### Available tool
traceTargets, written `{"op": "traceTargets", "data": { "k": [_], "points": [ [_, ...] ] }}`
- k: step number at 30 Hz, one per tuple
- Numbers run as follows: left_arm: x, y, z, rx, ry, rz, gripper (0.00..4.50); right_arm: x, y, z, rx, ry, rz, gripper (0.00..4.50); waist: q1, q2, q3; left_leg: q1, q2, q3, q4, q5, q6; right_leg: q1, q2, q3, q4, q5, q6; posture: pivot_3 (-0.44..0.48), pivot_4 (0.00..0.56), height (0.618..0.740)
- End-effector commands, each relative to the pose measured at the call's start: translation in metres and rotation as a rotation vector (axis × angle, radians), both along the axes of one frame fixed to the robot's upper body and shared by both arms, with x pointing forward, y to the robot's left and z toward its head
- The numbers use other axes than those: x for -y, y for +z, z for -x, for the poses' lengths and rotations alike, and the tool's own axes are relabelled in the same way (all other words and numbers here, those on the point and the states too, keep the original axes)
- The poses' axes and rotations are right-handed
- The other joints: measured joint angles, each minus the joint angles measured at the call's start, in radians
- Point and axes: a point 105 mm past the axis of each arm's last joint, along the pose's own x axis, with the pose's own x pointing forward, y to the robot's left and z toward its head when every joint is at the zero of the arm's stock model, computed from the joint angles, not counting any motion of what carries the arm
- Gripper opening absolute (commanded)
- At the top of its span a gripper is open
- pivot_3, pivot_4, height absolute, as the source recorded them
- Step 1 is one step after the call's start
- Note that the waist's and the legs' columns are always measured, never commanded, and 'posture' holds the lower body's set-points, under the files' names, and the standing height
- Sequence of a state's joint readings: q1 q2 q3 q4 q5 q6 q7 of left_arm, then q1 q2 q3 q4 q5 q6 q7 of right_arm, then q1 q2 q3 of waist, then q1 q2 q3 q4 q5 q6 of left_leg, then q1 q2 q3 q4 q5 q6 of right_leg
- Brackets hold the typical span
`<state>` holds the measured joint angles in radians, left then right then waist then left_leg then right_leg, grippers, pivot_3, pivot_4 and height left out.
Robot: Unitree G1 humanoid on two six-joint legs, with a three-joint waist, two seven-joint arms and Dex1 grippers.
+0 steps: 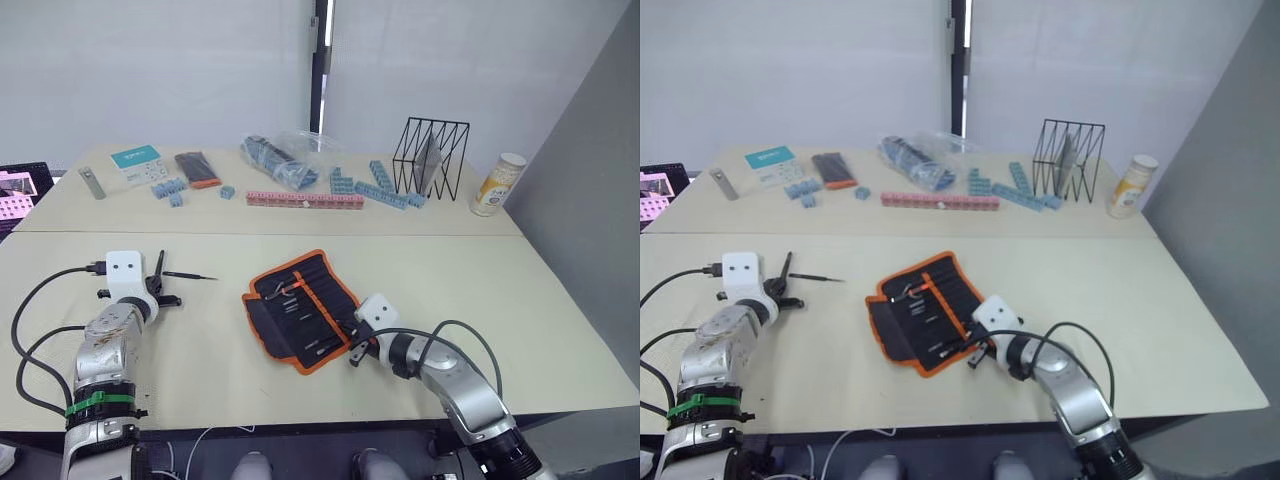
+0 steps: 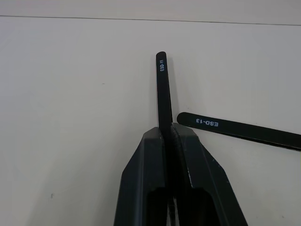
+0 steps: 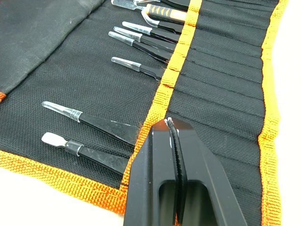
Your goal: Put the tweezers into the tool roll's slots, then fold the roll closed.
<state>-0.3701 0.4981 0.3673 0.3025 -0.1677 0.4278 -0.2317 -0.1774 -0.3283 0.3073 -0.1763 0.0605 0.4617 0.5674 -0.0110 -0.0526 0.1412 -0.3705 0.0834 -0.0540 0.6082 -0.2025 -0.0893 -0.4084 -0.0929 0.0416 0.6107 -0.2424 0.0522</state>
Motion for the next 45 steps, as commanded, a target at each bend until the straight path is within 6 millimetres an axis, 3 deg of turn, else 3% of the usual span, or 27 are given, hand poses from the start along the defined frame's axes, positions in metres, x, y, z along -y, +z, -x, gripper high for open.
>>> {"op": "traceTargets", "data": {
  "k": [1,5,8,13,16,20,39,45],
  "points": [
    [0.007,0.057,0.003,0.166,-0.125,-0.112,0.02,0.027,-0.061,0.020,-0.235,-0.067,0.138,0.00,-0.001,-0.002,0.001,-0.001,0.000,0.000,0.000,0.000,0.000,0.000,0.000,0.000,0.000,0.000,0.000,0.000,0.150,0.706],
    [0.032,0.085,0.015,0.226,-0.324,-0.158,0.02,0.028,-0.062,0.022,-0.239,-0.067,0.140,0.00,0.001,-0.002,0.001,-0.002,0.000,0.000,-0.001,-0.002,-0.003,-0.003,0.000,0.000,0.000,0.000,0.000,0.000,0.150,0.706],
    [0.062,0.097,0.025,0.220,-0.526,-0.135,0.02,0.028,-0.062,0.022,-0.242,-0.063,0.141,0.00,0.003,-0.002,0.001,-0.003,0.000,0.001,-0.001,-0.002,-0.003,-0.004,0.000,0.000,-0.001,0.000,0.000,0.000,0.150,0.706],
    [0.143,0.082,0.069,-0.021,-1.020,0.001,0.02,0.025,-0.063,0.023,-0.245,-0.053,0.140,0.00,0.000,-0.002,0.001,-0.008,0.000,0.001,0.000,-0.002,-0.004,-0.009,-0.001,0.001,-0.001,0.000,0.000,0.000,0.150,0.706],
    [0.170,0.062,0.094,-0.210,-1.177,-0.002,0.02,0.024,-0.062,0.023,-0.244,-0.051,0.139,0.00,-0.003,-0.002,0.002,-0.012,0.000,0.001,0.000,-0.002,-0.003,-0.013,0.000,0.001,-0.001,0.000,0.000,0.000,0.150,0.706],
    [0.174,0.041,0.093,-0.340,-1.148,-0.077,0.02,0.022,-0.061,0.023,-0.243,-0.049,0.137,0.00,-0.002,-0.001,0.002,-0.012,0.000,0.001,0.000,-0.002,-0.003,-0.013,0.000,0.001,-0.001,0.000,0.000,0.000,0.150,0.706],
    [0.207,0.027,0.060,-0.489,-1.136,-0.259,0.02,0.020,-0.062,0.025,-0.247,-0.078,0.118,0.00,-0.002,-0.001,0.004,-0.014,0.000,0.000,0.002,0.001,0.002,-0.013,0.001,0.001,-0.001,0.000,0.000,0.000,0.150,0.706],
    [0.216,0.019,0.063,-0.532,-1.149,-0.309,0.02,0.019,-0.062,0.027,-0.251,-0.079,0.115,0.00,-0.002,-0.001,0.004,-0.014,0.000,0.000,0.001,0.002,0.003,-0.013,0.001,0.001,-0.001,0.000,0.000,0.000,0.150,0.706]
  ]
}}
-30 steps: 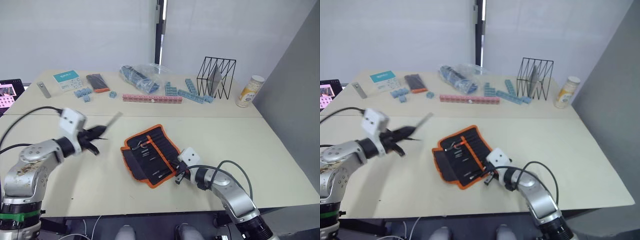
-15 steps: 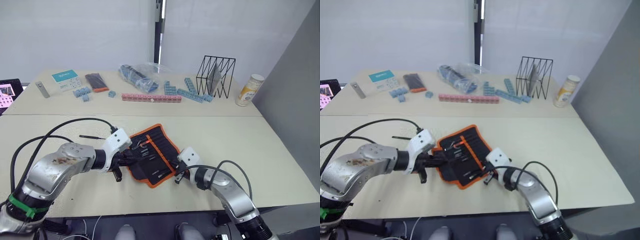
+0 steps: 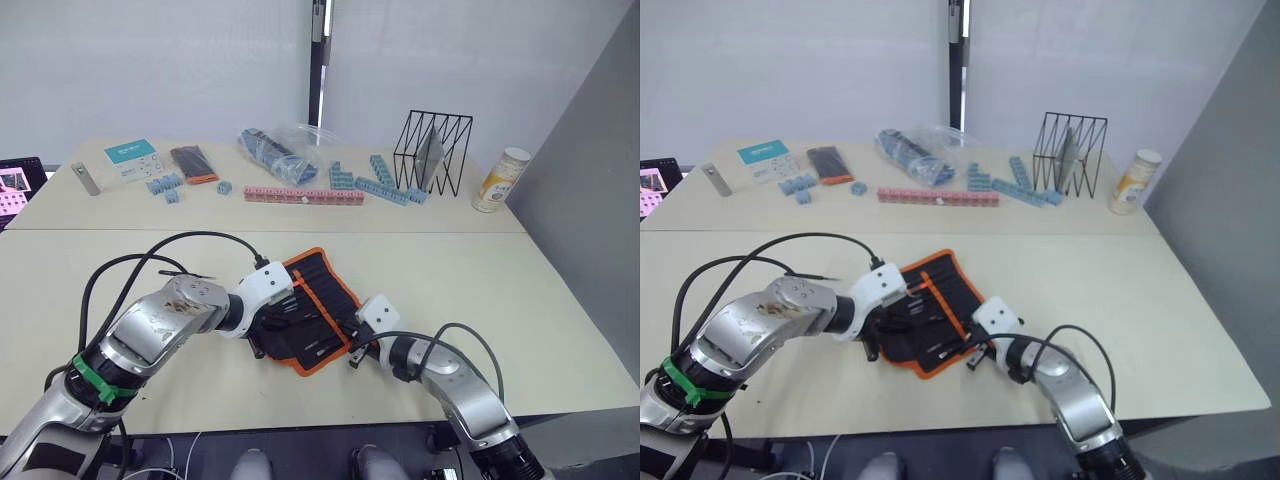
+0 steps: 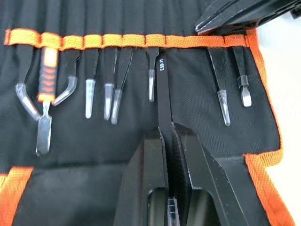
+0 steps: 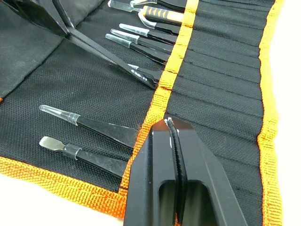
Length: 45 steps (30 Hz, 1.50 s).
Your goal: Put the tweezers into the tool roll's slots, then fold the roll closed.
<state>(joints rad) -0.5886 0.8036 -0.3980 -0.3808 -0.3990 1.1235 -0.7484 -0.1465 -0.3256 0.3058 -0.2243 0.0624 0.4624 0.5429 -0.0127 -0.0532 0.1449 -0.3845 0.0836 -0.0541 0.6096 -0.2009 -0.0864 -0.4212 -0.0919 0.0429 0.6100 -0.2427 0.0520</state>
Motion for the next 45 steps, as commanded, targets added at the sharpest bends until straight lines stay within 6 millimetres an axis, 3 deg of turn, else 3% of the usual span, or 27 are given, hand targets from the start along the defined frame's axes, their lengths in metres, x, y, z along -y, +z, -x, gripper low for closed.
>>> {"op": "traceTargets", "data": {
  "k": [1,6,17,24,36,40,45],
  "points": [
    [0.007,-0.001,0.001,0.017,-0.014,-0.021,0.02,0.020,-0.067,0.023,-0.273,-0.063,0.128,0.00,0.001,0.000,0.000,0.000,0.000,0.000,0.000,0.000,0.000,0.000,0.000,0.000,0.000,0.000,0.000,0.000,0.150,0.706],
    [0.013,-0.005,0.002,0.001,-0.019,-0.028,0.02,0.019,-0.067,0.024,-0.275,-0.064,0.127,0.00,0.003,0.000,0.000,0.000,0.000,0.000,0.001,0.001,0.002,0.001,0.000,0.000,0.000,0.000,0.000,0.000,0.150,0.706],
    [0.035,-0.013,-0.019,0.057,-0.009,0.053,0.02,0.018,-0.067,0.027,-0.280,-0.066,0.127,0.00,0.013,0.000,-0.001,0.000,-0.001,-0.001,0.004,0.000,0.001,0.002,0.000,0.000,0.000,0.000,0.000,0.000,0.150,0.706],
    [0.034,-0.020,-0.022,0.043,-0.036,0.098,0.02,0.021,-0.068,0.028,-0.282,-0.073,0.129,0.00,0.013,0.001,-0.003,-0.002,-0.001,-0.001,0.002,0.003,0.004,0.004,0.001,0.000,0.002,0.000,0.001,0.000,0.150,0.706],
    [0.076,-0.035,-0.024,0.046,-0.161,0.216,0.02,0.020,-0.068,0.032,-0.285,-0.078,0.129,0.00,0.032,0.003,-0.006,0.000,-0.002,-0.002,0.006,0.003,0.004,0.005,-0.001,0.000,0.000,0.000,0.001,0.000,0.150,0.706],
    [0.073,-0.043,-0.027,0.046,-0.155,0.191,0.02,0.021,-0.068,0.034,-0.288,-0.086,0.128,0.00,0.037,0.004,-0.007,0.001,-0.002,-0.002,0.006,0.003,0.004,0.007,-0.001,0.000,0.000,0.000,0.001,0.000,0.150,0.706],
    [0.046,-0.033,-0.032,0.061,-0.113,0.135,0.02,0.022,-0.068,0.036,-0.290,-0.093,0.129,0.00,0.034,0.005,-0.008,0.001,-0.002,-0.003,0.006,0.002,0.004,0.008,-0.001,0.000,0.000,0.000,0.001,0.000,0.150,0.706]
  ]
}}
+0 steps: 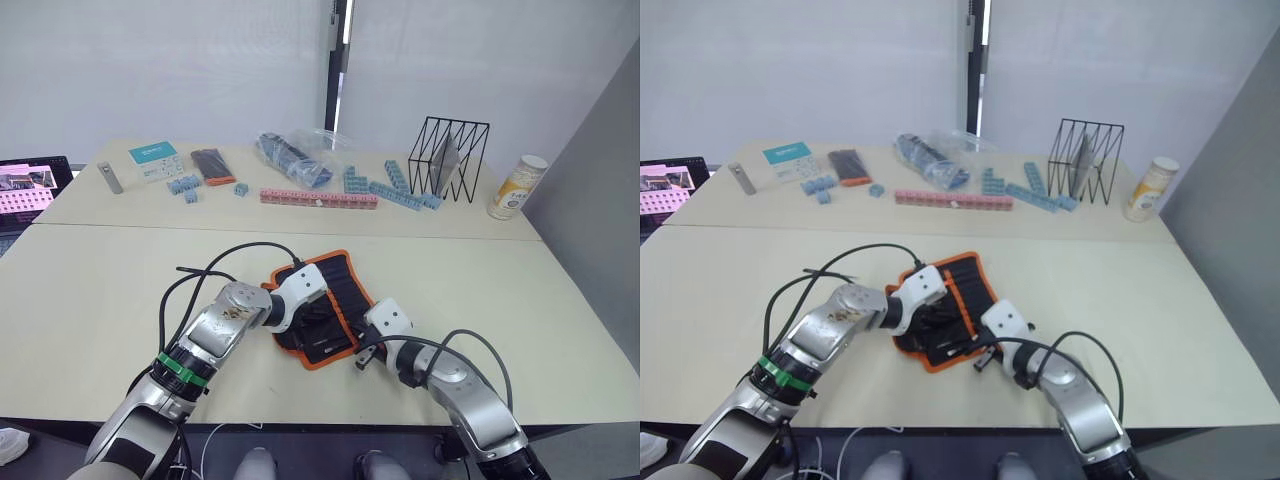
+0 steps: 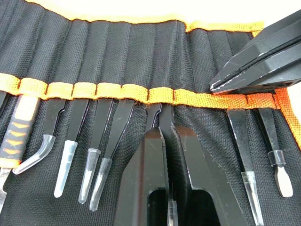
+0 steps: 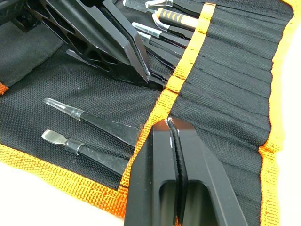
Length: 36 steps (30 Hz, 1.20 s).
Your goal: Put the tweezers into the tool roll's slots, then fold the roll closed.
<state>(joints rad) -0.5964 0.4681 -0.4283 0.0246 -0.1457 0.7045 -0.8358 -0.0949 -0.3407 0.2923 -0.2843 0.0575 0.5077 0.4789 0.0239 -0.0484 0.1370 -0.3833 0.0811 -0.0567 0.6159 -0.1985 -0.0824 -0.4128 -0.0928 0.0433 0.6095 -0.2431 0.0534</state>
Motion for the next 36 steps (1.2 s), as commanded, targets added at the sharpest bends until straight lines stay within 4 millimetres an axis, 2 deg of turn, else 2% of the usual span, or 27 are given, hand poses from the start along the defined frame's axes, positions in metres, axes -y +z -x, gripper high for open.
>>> {"op": "traceTargets", "data": {
  "k": [1,9,14,19,23,28,33,36],
  "points": [
    [-0.010,0.001,0.004,-0.011,-0.004,-0.049,0.02,0.010,-0.065,0.031,-0.286,-0.015,0.096,0.00,-0.008,0.000,0.000,0.000,0.000,0.000,0.000,0.000,0.000,0.000,0.000,0.000,0.000,0.000,0.000,0.000,0.150,0.706],
    [-0.045,0.026,0.026,-0.066,-0.022,-0.141,0.02,0.003,-0.064,0.030,-0.284,-0.008,0.088,0.00,-0.042,0.002,0.001,-0.002,0.001,-0.001,-0.009,-0.003,0.004,-0.001,0.003,0.001,0.005,0.000,0.000,0.000,0.150,0.706],
    [-0.051,0.040,0.039,-0.088,-0.056,-0.153,0.02,0.001,-0.065,0.030,-0.285,-0.003,0.085,0.00,-0.042,0.002,0.001,-0.002,0.001,-0.001,-0.008,-0.004,0.006,-0.003,0.003,0.001,0.005,0.000,0.000,0.000,0.150,0.706],
    [-0.056,0.044,0.047,-0.088,-0.059,-0.171,0.02,-0.001,-0.065,0.031,-0.285,-0.004,0.082,0.00,-0.041,0.003,0.003,-0.003,0.001,-0.001,-0.006,-0.004,0.006,-0.004,0.003,0.001,0.004,-0.001,0.000,0.000,0.150,0.706],
    [-0.059,0.047,0.045,-0.076,-0.039,-0.180,0.02,0.001,-0.066,0.031,-0.286,-0.009,0.082,0.00,-0.042,0.003,0.003,-0.005,0.002,0.000,-0.006,-0.004,0.006,-0.006,0.004,0.002,0.005,-0.001,0.000,0.000,0.150,0.706],
    [-0.050,0.045,0.032,-0.021,-0.043,-0.204,0.02,-0.001,-0.065,0.030,-0.285,-0.005,0.080,0.00,-0.041,0.003,0.002,-0.004,0.002,0.000,-0.006,-0.004,0.006,-0.006,0.004,0.002,0.005,-0.001,0.000,0.000,0.150,0.706],
    [-0.042,0.038,0.025,0.003,-0.064,-0.229,0.02,-0.001,-0.065,0.029,-0.284,-0.003,0.083,0.00,-0.043,0.002,0.002,-0.005,0.002,0.000,-0.006,-0.004,0.006,-0.006,0.005,0.003,0.006,-0.001,0.000,0.000,0.150,0.706],
    [-0.046,0.032,0.024,0.004,-0.066,-0.269,0.02,0.000,-0.064,0.029,-0.283,-0.007,0.081,0.00,-0.042,0.002,0.001,-0.004,0.002,0.000,-0.005,-0.004,0.006,-0.006,0.005,0.003,0.008,-0.001,0.000,0.000,0.150,0.706]
  ]
}}
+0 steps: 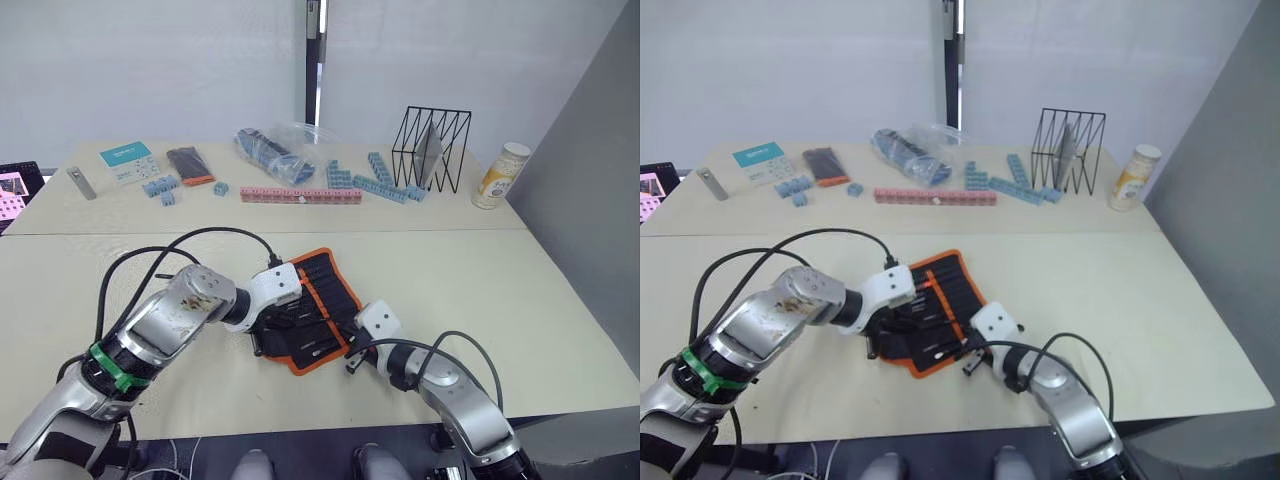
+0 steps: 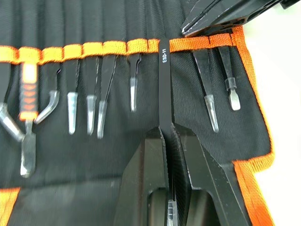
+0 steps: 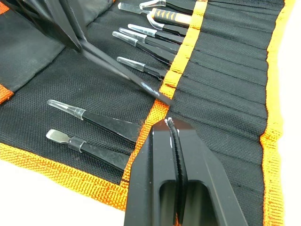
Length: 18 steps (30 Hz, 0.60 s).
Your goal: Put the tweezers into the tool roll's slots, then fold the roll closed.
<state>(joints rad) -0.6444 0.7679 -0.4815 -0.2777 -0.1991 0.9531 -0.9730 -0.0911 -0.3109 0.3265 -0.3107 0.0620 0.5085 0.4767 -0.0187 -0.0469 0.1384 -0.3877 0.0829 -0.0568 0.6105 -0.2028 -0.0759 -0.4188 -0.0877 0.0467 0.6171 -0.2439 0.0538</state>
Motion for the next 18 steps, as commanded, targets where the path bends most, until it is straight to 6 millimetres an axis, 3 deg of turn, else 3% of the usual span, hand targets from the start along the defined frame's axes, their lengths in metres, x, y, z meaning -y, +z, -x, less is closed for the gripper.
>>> {"op": "traceTargets", "data": {
  "k": [1,11,18],
  "points": [
    [-0.004,0.001,-0.004,0.031,-0.004,-0.036,0.02,0.017,-0.069,0.023,-0.288,-0.045,0.125,0.00,0.000,0.000,0.000,0.000,0.000,0.000,0.000,0.000,0.000,0.000,0.000,0.000,0.001,0.000,0.000,0.000,0.150,0.706],
    [-0.022,0.008,0.002,0.009,0.032,-0.087,0.02,0.018,-0.070,0.025,-0.293,-0.056,0.123,0.00,0.002,0.000,0.000,0.002,0.000,0.000,0.000,0.000,0.000,-0.001,0.001,0.003,0.007,-0.001,-0.001,0.000,0.150,0.706],
    [-0.017,0.010,0.001,0.020,0.025,-0.097,0.02,0.016,-0.070,0.026,-0.294,-0.048,0.121,0.00,0.002,-0.001,0.000,0.003,0.000,0.000,0.001,0.000,0.000,-0.001,0.002,0.003,0.008,-0.001,-0.001,0.000,0.150,0.706]
  ]
}}
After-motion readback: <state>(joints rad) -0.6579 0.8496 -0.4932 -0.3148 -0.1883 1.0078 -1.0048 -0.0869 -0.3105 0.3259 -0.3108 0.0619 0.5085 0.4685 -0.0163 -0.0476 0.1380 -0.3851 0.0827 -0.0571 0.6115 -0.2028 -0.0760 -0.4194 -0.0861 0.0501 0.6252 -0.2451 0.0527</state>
